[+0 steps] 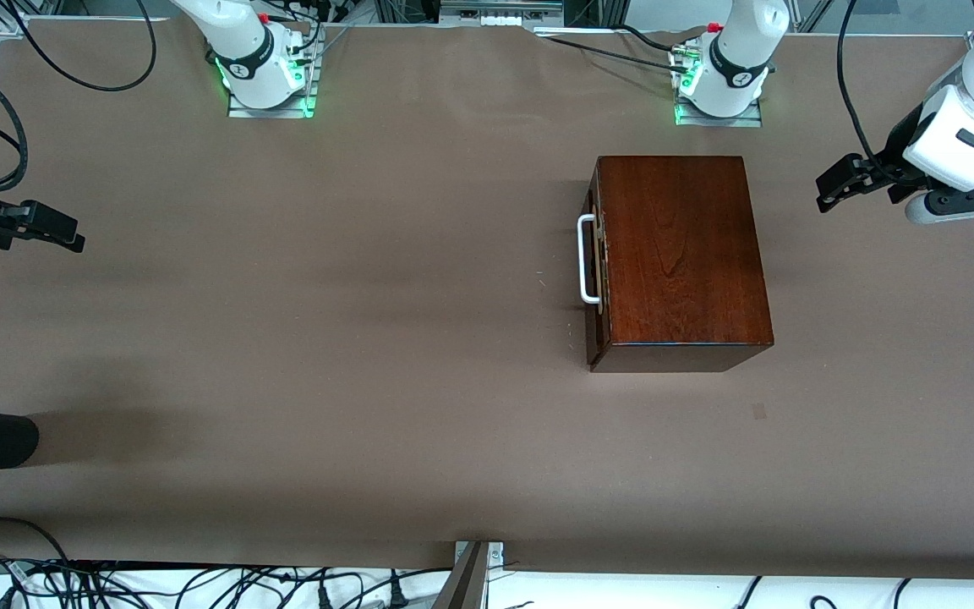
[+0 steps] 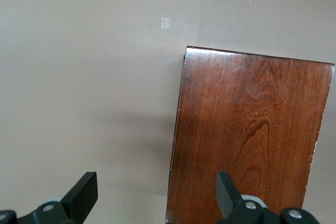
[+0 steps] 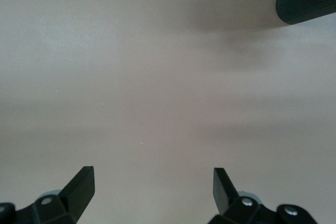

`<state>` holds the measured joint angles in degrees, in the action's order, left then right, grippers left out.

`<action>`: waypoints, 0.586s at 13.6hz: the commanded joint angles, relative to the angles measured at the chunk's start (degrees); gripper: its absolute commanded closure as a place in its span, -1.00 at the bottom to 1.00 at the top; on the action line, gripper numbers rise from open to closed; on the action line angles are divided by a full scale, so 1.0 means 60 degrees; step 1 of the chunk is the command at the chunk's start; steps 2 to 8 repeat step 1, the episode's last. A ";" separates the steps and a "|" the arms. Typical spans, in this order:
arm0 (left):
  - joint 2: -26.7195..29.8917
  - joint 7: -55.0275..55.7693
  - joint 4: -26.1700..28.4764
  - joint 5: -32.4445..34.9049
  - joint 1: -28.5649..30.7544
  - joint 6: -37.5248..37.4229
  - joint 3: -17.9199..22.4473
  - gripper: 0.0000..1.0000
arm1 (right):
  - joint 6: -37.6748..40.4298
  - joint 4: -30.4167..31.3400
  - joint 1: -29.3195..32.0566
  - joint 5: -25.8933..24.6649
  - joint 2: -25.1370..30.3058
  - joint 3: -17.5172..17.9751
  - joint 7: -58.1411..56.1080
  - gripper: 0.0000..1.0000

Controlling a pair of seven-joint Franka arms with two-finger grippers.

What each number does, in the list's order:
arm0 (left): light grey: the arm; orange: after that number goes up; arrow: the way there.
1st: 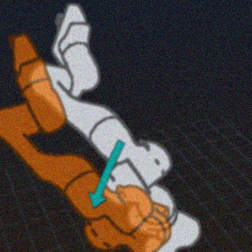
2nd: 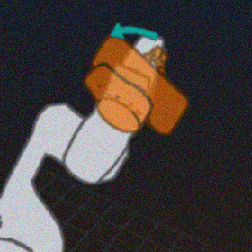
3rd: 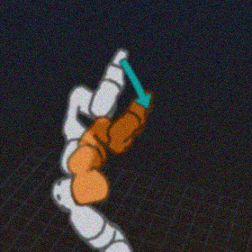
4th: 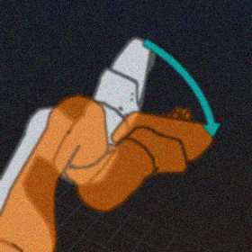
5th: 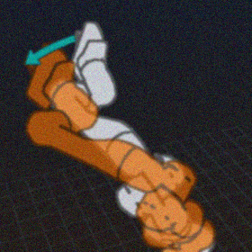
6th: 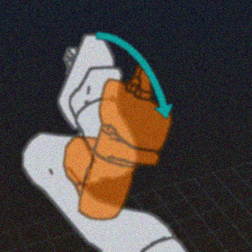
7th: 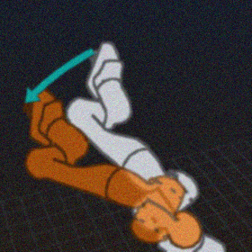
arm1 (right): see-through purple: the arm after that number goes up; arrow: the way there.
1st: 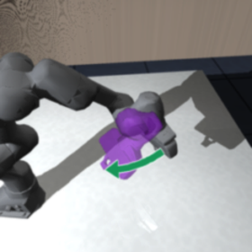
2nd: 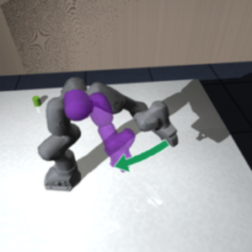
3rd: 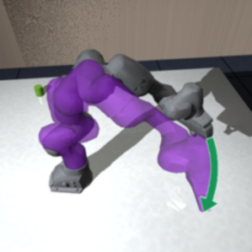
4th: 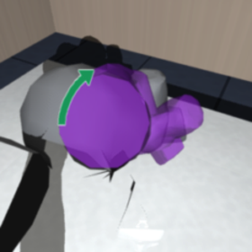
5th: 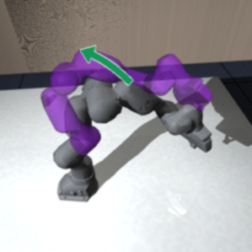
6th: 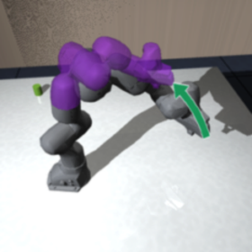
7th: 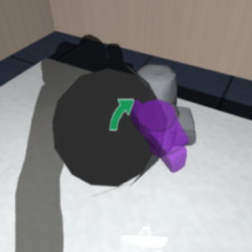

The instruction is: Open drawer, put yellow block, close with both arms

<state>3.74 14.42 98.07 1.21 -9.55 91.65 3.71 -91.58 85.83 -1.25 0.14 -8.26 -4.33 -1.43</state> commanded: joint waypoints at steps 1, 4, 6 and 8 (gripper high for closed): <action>0.0197 -0.0192 0.0149 0.0003 0.0068 0.0106 -0.0033 -1.00 | 0.0073 -0.0007 0.0120 -0.0039 0.0132 0.0121 -0.0054 -1.00; 0.0197 -0.0192 0.0149 0.0003 0.0068 0.0106 -0.0033 -1.00 | 0.0073 -0.0007 0.0120 -0.0039 0.0132 0.0121 -0.0054 -1.00; 0.0197 -0.0192 0.0149 0.0003 0.0068 0.0106 -0.0033 -1.00 | 0.0073 -0.0007 0.0120 -0.0039 0.0132 0.0121 -0.0054 -1.00; 0.0197 -0.0192 0.0149 0.0003 0.0068 0.0106 -0.0033 -1.00 | 0.0073 -0.0007 0.0120 -0.0039 0.0132 0.0121 -0.0054 -1.00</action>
